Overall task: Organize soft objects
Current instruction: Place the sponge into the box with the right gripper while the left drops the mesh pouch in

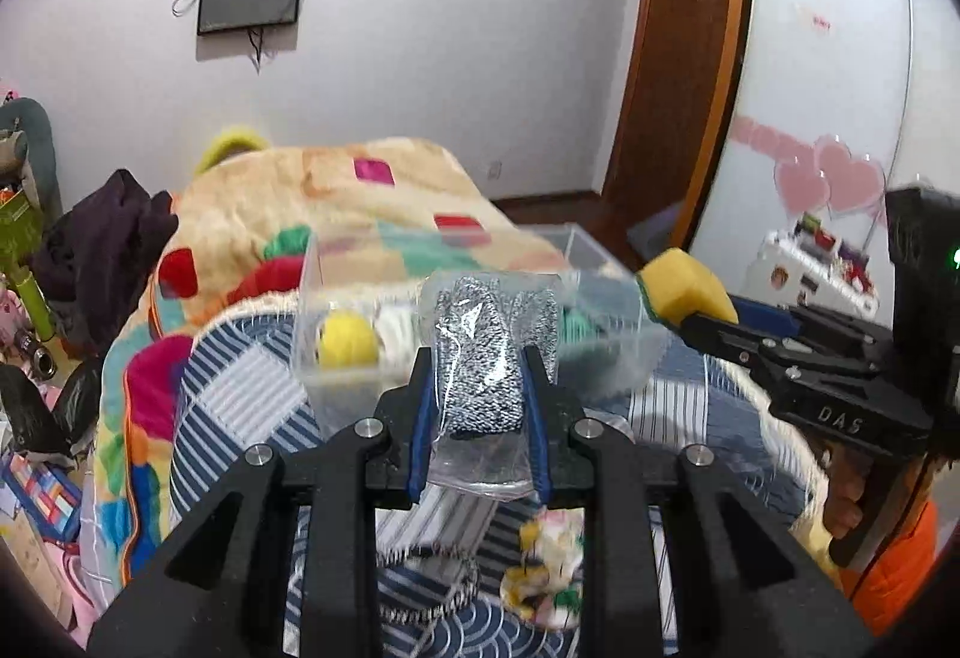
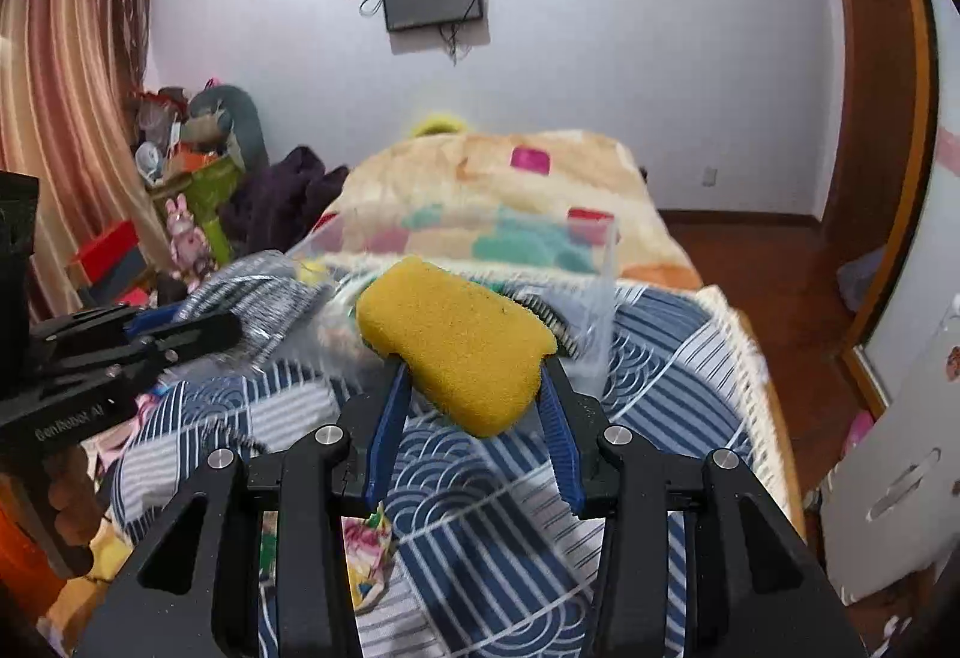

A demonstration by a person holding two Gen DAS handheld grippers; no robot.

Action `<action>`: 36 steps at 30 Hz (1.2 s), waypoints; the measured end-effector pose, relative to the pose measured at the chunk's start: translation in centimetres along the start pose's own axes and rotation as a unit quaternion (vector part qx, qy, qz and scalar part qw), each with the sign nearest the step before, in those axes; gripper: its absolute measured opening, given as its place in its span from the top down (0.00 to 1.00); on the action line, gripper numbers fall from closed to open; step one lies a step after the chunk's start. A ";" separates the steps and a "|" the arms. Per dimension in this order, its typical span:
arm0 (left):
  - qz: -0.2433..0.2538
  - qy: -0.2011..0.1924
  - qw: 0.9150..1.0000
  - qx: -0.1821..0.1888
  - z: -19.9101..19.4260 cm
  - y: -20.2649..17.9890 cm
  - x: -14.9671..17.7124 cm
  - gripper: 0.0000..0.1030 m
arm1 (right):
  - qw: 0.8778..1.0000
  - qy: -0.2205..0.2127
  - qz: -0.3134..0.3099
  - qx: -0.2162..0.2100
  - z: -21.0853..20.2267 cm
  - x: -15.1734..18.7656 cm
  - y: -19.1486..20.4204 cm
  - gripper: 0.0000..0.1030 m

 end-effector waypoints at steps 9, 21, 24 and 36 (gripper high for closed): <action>-0.009 -0.029 0.999 -0.017 2.8 -0.2 -3.1 0.74 | 0.999 -0.020 0.030 0.031 1.6 -2.3 -2.1 0.62; -0.028 0.035 0.999 -0.029 10.1 0.4 -1.2 0.74 | 0.998 0.033 0.042 0.044 5.5 -1.1 -2.1 0.62; -0.027 0.048 0.998 -0.032 11.4 0.4 -0.8 0.74 | 0.997 0.043 0.041 0.045 5.8 -0.6 -2.1 0.62; -0.007 0.071 0.997 -0.039 11.8 0.0 0.3 0.57 | 0.998 0.055 0.020 0.039 5.6 -0.5 -1.6 0.57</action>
Point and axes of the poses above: each gripper's, at about its wrist camera, not at the fingertips, and z roughly the way its jaws point, y to its left, x to its underside, the point moved 5 cm from there along z, roughly the way its jaws point, and after that the axes turned 3 degrees about -y, right-handed, at the moved point
